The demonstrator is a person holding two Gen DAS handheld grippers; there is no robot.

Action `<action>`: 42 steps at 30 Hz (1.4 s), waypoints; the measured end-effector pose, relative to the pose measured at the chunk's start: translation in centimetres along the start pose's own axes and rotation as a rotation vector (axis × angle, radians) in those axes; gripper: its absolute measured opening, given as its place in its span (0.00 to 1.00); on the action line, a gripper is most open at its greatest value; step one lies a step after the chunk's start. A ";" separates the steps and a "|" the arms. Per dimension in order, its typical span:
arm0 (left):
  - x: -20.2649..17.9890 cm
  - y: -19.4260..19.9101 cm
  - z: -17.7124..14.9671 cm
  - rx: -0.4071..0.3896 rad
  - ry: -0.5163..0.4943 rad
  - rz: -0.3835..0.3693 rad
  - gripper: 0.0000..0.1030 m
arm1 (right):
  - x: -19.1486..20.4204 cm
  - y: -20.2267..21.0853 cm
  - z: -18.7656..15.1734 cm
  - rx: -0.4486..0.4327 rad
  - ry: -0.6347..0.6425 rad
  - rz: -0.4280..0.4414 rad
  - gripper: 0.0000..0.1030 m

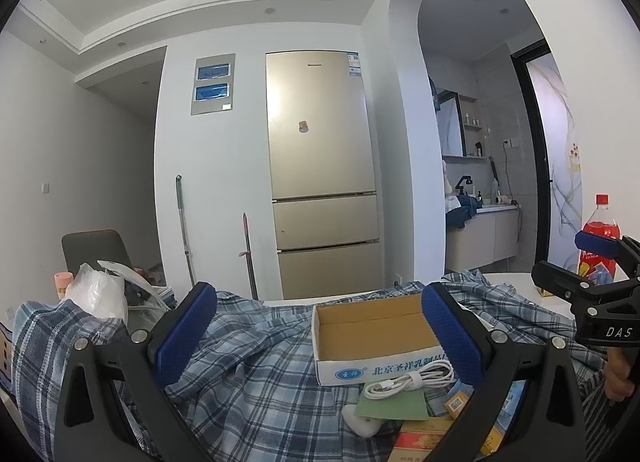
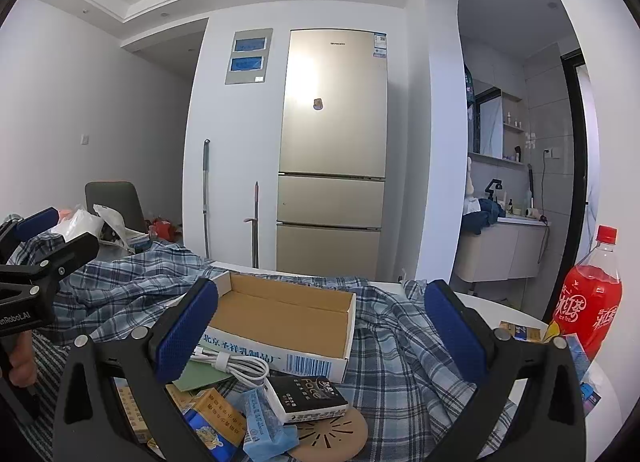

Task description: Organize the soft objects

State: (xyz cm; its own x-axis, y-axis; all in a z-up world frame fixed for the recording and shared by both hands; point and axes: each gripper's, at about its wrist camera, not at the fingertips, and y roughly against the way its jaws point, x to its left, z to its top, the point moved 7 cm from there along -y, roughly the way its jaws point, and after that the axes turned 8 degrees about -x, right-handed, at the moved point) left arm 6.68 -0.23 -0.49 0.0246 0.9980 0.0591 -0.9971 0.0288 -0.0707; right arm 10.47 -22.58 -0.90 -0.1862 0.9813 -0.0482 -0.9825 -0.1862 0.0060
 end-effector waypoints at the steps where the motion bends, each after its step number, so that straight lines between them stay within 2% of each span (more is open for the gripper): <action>1: 0.0 0.0 0.0 0.000 0.001 0.000 1.00 | -0.1 0.0 0.0 0.001 -0.002 0.001 1.00; 42: 0.6 -0.3 -0.3 0.014 0.012 0.006 1.00 | -0.2 0.2 0.2 -0.009 -0.004 -0.003 1.00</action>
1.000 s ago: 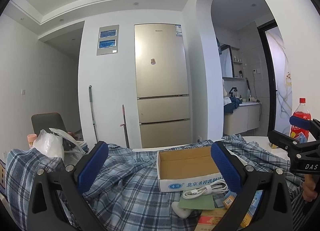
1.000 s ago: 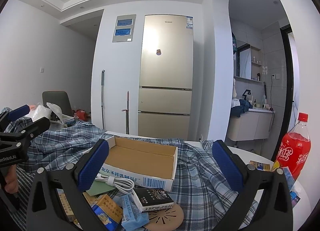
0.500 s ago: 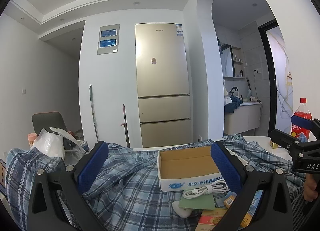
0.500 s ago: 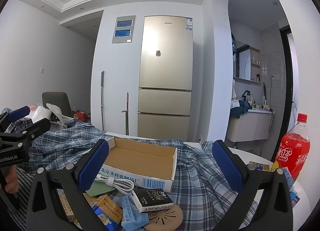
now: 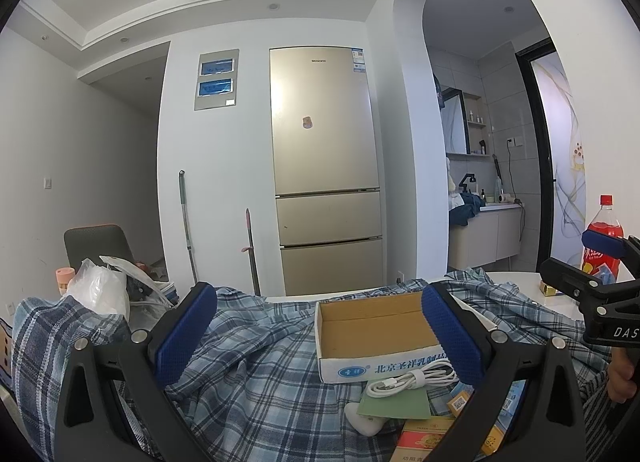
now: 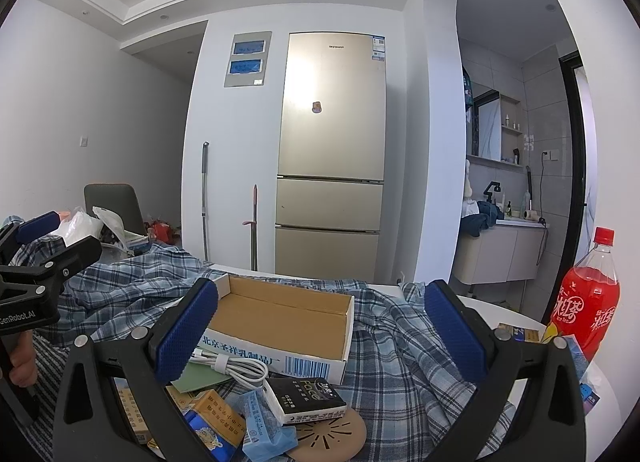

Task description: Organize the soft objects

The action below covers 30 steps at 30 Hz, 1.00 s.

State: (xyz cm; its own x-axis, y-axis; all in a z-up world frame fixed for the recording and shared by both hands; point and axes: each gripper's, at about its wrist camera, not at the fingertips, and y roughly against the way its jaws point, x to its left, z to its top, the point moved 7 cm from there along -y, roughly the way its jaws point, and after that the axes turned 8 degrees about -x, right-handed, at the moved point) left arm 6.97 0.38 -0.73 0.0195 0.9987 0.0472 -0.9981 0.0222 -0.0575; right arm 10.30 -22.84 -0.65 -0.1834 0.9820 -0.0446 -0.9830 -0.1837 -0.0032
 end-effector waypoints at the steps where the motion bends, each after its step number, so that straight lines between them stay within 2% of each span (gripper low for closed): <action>1: 0.1 0.0 0.0 0.000 -0.001 0.000 1.00 | 0.0 0.0 0.0 0.000 0.000 0.000 1.00; 19: 0.0 -0.1 0.0 0.002 -0.002 0.001 1.00 | -0.1 -0.1 0.0 0.010 0.002 -0.008 1.00; 24: 0.1 -0.5 -0.3 0.024 -0.007 0.008 1.00 | -0.3 -0.1 0.0 0.005 -0.003 -0.014 1.00; 30: -0.5 -1.2 -0.7 0.062 -0.018 -0.022 1.00 | 0.5 -0.7 -0.5 0.042 0.034 -0.016 1.00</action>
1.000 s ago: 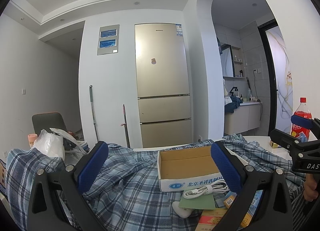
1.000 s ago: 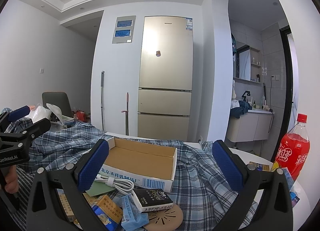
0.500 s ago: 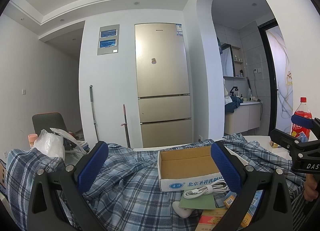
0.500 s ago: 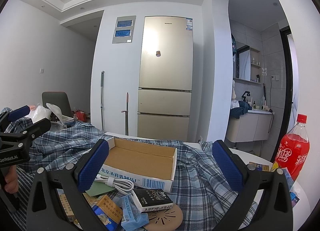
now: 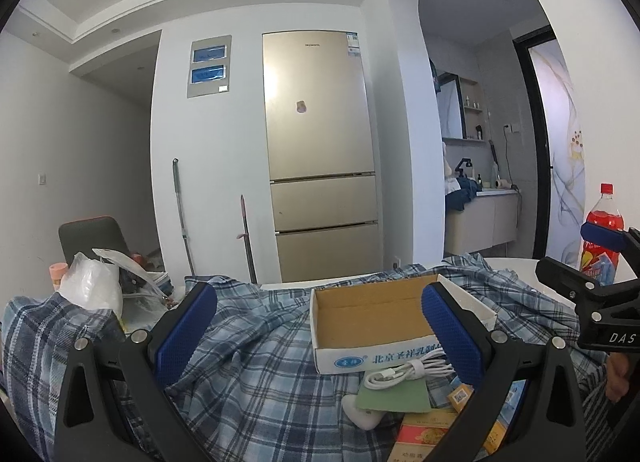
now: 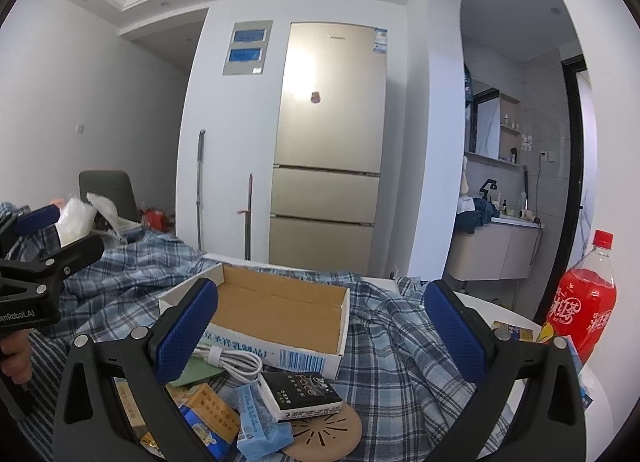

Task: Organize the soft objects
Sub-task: 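Lower the left tool and grasp the red-and-gold cigarette pack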

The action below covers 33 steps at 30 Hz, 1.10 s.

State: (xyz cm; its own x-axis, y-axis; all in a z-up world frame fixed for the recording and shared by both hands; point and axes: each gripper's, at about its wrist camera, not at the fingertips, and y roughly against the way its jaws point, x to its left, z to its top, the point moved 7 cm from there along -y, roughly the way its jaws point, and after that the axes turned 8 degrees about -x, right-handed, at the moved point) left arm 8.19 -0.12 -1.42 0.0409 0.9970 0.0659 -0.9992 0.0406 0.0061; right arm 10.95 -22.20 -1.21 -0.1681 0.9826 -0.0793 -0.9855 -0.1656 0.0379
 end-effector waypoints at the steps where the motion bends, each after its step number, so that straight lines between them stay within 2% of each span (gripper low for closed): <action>1: -0.2 -0.1 0.0 0.004 -0.003 -0.015 1.00 | 0.0 -0.1 -0.1 0.003 0.002 0.001 1.00; 7: -1.3 -0.4 -0.3 0.095 -0.023 -0.093 1.00 | -0.2 -0.1 0.0 0.015 -0.004 -0.003 1.00; 10: -2.3 -0.3 -0.1 0.163 -0.031 -0.169 1.00 | -0.8 0.4 0.7 0.015 -0.013 0.001 1.00; 17: -3.9 -0.4 -0.6 0.301 -0.094 -0.197 1.00 | -0.9 0.6 0.7 0.079 -0.055 0.076 1.00; 20: -4.5 -0.6 -1.7 0.390 -0.121 -0.212 1.00 | -0.8 0.3 0.5 0.094 -0.032 0.070 0.99; 23: -5.4 -1.3 -3.9 0.524 -0.205 -0.227 1.00 | -0.9 0.2 0.2 0.112 -0.038 0.079 0.97; 28: -6.3 -2.0 -6.8 0.626 -0.259 -0.264 0.98 | -1.5 -0.2 -0.2 0.141 -0.064 0.077 0.97; 33: -7.3 -2.6 -9.6 0.761 -0.275 -0.366 0.90 | -2.2 -0.4 -0.5 0.156 -0.085 0.066 0.97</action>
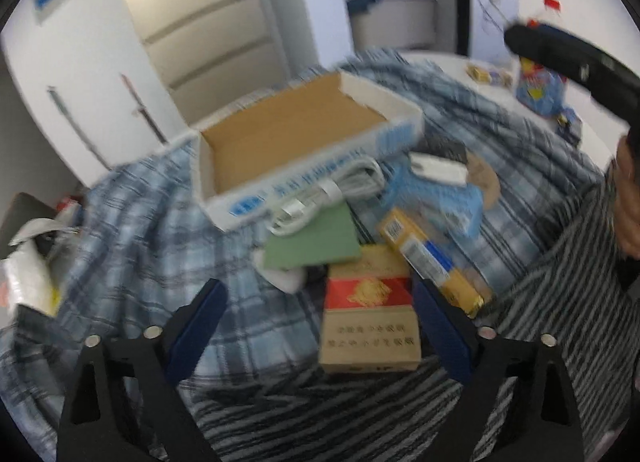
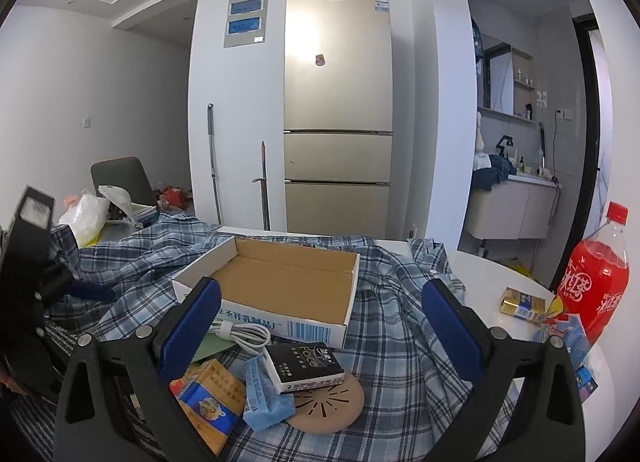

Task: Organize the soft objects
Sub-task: 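Lower the left tool and grasp the red-and-gold cigarette pack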

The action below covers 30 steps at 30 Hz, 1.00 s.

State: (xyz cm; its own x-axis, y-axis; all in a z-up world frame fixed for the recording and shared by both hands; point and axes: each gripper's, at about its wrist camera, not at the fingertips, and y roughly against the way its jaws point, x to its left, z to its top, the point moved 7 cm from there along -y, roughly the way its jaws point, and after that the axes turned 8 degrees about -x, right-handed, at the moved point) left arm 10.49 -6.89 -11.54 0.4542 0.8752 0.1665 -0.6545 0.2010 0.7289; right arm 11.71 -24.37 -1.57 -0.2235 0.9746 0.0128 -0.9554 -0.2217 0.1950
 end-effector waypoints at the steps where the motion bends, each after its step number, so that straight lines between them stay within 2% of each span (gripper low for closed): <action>1: -0.1 -0.6 -0.2 0.023 0.000 -0.016 0.90 | -0.1 -0.1 0.0 0.005 -0.006 0.000 0.97; 4: -0.5 -1.8 -0.8 0.071 0.016 -0.064 0.84 | -0.2 -0.3 -0.3 0.023 -0.021 0.004 0.97; 6: -1.2 -2.3 -1.1 0.097 0.029 -0.119 0.75 | -0.1 -0.3 -0.5 0.029 -0.022 0.008 0.97; 9: -2.1 -2.7 -1.4 0.117 0.018 -0.159 0.71 | 0.2 -0.3 -0.7 0.035 -0.011 0.011 0.97; 12: -2.7 -3.0 -1.7 0.136 0.000 -0.165 0.67 | 0.4 -0.3 -0.7 0.037 -0.002 0.014 0.97; 14: -2.9 -3.3 -1.7 0.139 -0.007 -0.155 0.57 | 0.4 -0.3 -0.7 0.036 -0.002 0.013 0.97; 16: -2.5 -3.3 -1.5 0.126 0.009 -0.137 0.56 | 0.2 -0.3 -0.7 0.038 -0.010 0.012 0.97; 19: -2.6 -2.2 -1.2 0.073 -0.008 -0.115 0.56 | -0.2 -0.4 -0.7 0.046 -0.031 0.010 0.97; 22: -2.2 -0.5 -0.6 0.007 0.021 -0.128 0.56 | -0.9 -0.5 -0.6 0.046 -0.060 -0.006 0.97; 27: -1.2 3.4 2.0 -0.204 0.056 -0.107 0.56 | -3.4 0.1 0.2 0.007 -0.137 -0.084 0.94; 30: -0.7 5.0 3.5 -0.306 0.080 -0.105 0.56 | -4.4 -0.4 0.0 0.027 -0.188 -0.064 0.92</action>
State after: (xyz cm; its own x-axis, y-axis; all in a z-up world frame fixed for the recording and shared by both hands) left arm 9.01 -8.06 -5.65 0.4881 0.8719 0.0399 -0.7635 0.4043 0.5037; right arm 13.12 -28.54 -1.67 -0.1200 0.9760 0.1815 -0.9604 -0.1604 0.2277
